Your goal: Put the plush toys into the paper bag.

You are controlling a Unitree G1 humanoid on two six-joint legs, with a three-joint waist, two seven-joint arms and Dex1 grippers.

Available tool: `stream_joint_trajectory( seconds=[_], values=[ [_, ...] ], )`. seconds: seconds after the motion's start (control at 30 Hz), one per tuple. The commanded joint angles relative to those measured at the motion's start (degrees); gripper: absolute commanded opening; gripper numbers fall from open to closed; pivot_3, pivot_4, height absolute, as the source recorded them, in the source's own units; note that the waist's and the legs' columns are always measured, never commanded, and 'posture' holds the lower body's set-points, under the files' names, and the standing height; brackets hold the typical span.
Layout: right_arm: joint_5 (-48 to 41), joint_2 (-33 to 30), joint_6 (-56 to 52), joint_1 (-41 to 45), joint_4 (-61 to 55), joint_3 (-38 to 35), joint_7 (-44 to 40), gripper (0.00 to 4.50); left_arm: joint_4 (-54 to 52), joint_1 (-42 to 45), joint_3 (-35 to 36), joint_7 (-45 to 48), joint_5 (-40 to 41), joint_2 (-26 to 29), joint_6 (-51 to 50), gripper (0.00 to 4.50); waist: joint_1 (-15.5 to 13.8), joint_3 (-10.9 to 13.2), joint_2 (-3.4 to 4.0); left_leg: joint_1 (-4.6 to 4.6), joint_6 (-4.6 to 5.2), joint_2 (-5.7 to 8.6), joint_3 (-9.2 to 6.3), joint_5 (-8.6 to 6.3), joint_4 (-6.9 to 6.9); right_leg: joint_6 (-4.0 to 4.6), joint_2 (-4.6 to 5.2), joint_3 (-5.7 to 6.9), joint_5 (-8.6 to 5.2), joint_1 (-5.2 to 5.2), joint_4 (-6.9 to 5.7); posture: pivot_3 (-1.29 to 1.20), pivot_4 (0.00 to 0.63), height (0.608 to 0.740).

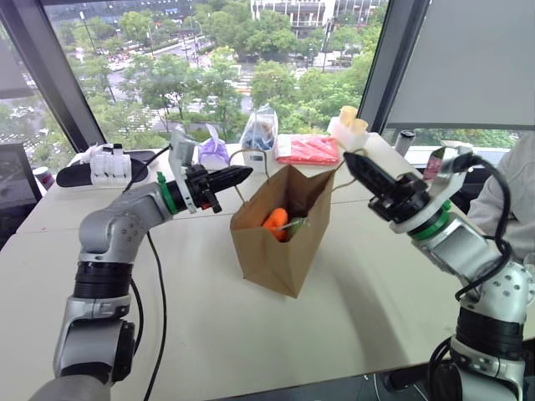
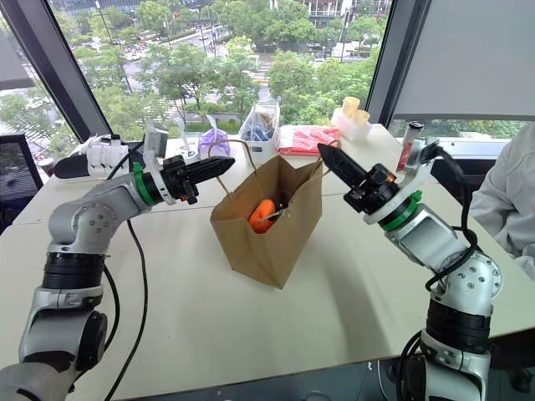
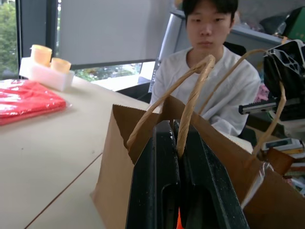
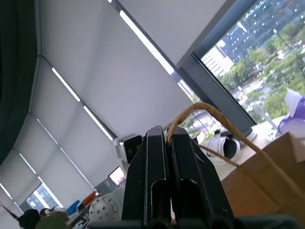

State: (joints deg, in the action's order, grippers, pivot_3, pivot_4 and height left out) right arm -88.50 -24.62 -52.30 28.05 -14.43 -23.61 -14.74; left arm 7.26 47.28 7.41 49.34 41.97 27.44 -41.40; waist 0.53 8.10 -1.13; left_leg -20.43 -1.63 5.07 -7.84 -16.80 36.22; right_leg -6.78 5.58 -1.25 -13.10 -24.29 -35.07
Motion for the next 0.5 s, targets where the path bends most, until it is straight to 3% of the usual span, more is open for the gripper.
stream_joint_trajectory(
  seconds=[0.03, 0.1, 0.17, 0.2, 0.43, 0.5],
  values=[
    [1.52, 0.12, 0.86, -3.88, -2.61, 1.88, -0.42, 0.04, 0.97, 0.48, -0.20, 0.41, -1.52, -0.79, 2.19, 0.00, 0.07, 0.00, 0.00, 0.00, 0.01, 0.00, 0.01, -0.01, 0.00, 0.00, 0.00, 0.00, 0.00, 0.00, -0.01, 0.00, 0.150, 0.740],
    [1.97, 0.37, 1.65, -5.32, -3.04, 2.72, 0.20, 0.04, 1.33, 0.53, -0.19, 0.77, -2.01, -1.15, 2.29, 0.00, 0.16, 0.00, 0.00, -0.01, 0.01, 0.01, 0.02, -0.01, 0.00, 0.00, 0.00, 0.00, 0.00, -0.02, -0.01, 0.00, 0.150, 0.740],
    [3.02, 0.85, 3.02, -6.03, -2.94, 2.87, 1.63, 0.59, 1.64, 0.77, -0.06, 0.91, -2.30, -1.55, 2.20, 0.55, 0.30, 0.00, 0.00, 0.00, 0.01, 0.00, 0.03, -0.01, -0.01, 0.00, 0.00, -0.01, 0.00, -0.04, -0.01, 0.00, 0.150, 0.740],
    [3.03, 1.05, 3.50, -6.18, -2.89, 2.83, 2.02, 0.92, 1.70, 0.85, -0.04, 1.10, -2.40, -1.63, 2.06, 0.87, 0.30, 0.00, 0.00, 0.02, 0.01, 0.00, 0.03, -0.01, -0.02, 0.00, 0.00, -0.01, 0.00, -0.04, -0.02, 0.00, 0.150, 0.740],
    [2.96, 0.29, 4.69, -7.03, -4.87, 3.59, 1.19, 4.46, 1.61, 0.73, 0.59, 1.73, -2.53, -1.46, 1.33, 4.30, 0.18, 0.00, 0.00, 0.02, 0.02, 0.00, 0.03, -0.01, 0.00, 0.00, -0.01, -0.01, 0.00, -0.03, -0.02, 0.00, 0.150, 0.740],
    [4.44, -0.54, 4.73, -7.28, -5.53, 4.24, 0.67, 4.49, 1.48, 0.64, 1.14, 1.23, -2.65, -1.56, 1.96, 4.42, 0.15, 0.00, 0.00, 0.01, 0.02, 0.00, 0.02, -0.01, -0.01, 0.00, -0.01, -0.01, 0.00, -0.03, -0.02, 0.00, 0.150, 0.740]
  ],
)
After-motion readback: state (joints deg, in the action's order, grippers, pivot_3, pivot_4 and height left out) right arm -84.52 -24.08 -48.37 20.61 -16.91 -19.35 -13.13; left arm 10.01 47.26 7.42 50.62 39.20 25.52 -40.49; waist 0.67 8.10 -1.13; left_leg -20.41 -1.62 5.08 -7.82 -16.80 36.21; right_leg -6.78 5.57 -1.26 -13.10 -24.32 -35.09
